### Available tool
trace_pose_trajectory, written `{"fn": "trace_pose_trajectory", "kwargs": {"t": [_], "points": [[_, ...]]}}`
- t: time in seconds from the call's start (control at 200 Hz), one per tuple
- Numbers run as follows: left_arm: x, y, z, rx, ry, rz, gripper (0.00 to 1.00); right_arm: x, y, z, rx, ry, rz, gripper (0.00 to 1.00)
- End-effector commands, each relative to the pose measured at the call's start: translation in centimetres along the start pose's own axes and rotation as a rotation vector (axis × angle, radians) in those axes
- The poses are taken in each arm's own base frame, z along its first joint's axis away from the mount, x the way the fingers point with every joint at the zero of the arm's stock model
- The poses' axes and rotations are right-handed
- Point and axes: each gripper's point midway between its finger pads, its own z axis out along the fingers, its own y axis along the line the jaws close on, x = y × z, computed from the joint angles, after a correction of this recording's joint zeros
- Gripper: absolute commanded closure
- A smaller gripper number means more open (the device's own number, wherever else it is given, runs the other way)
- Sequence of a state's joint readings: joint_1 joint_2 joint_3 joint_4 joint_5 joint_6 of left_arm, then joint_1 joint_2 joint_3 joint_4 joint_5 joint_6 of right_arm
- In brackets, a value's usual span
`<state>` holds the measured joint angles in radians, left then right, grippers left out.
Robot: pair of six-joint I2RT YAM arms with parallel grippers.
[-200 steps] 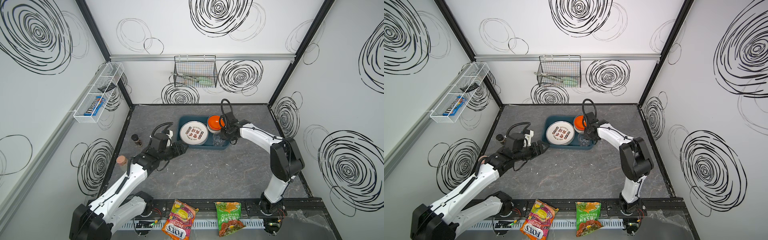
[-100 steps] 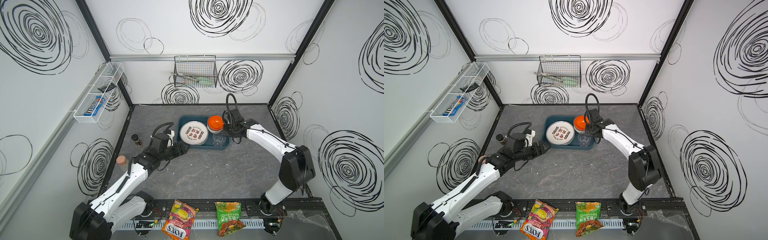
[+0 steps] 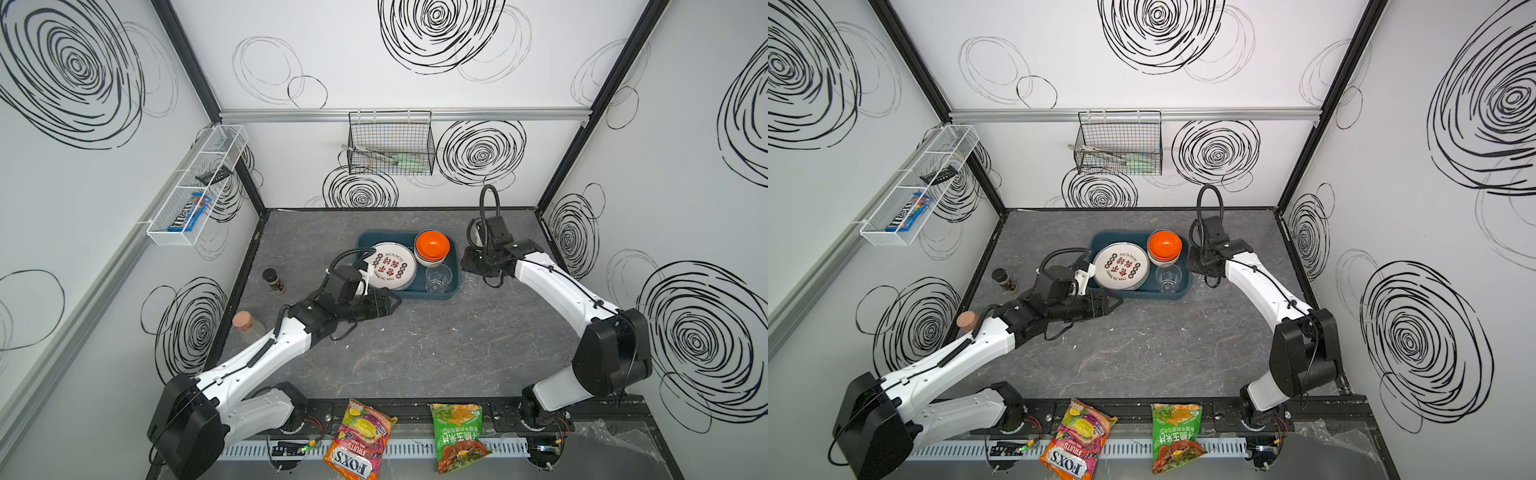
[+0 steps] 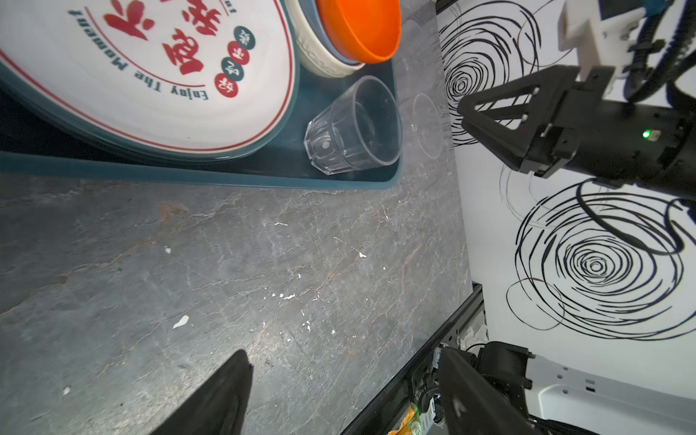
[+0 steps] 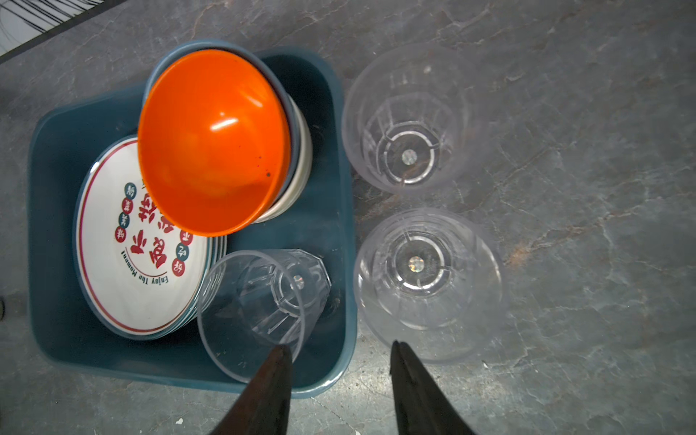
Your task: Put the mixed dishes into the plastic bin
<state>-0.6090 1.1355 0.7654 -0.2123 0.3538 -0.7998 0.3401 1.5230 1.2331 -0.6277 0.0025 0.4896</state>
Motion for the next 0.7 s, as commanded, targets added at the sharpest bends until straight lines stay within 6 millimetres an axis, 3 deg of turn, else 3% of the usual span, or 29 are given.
{"fn": "trace_pose_trajectory", "kwargs": {"t": [0.0,0.315,0.695], "points": [[-1.5,-2.6,0.4,0.053,-0.045,0.067,0.17,1.0,-1.7,-0.6,-0.006,0.037,0.069,0.49],[-0.6,-5.2,3.2,0.065,0.013,0.132,0.15,0.6,-6.0,-0.2,-0.026,0.031,0.222,0.46],[0.5,-6.4,5.3,0.045,0.049,0.185,0.15,0.2,-7.5,2.2,-0.055,0.064,0.312,0.49]]}}
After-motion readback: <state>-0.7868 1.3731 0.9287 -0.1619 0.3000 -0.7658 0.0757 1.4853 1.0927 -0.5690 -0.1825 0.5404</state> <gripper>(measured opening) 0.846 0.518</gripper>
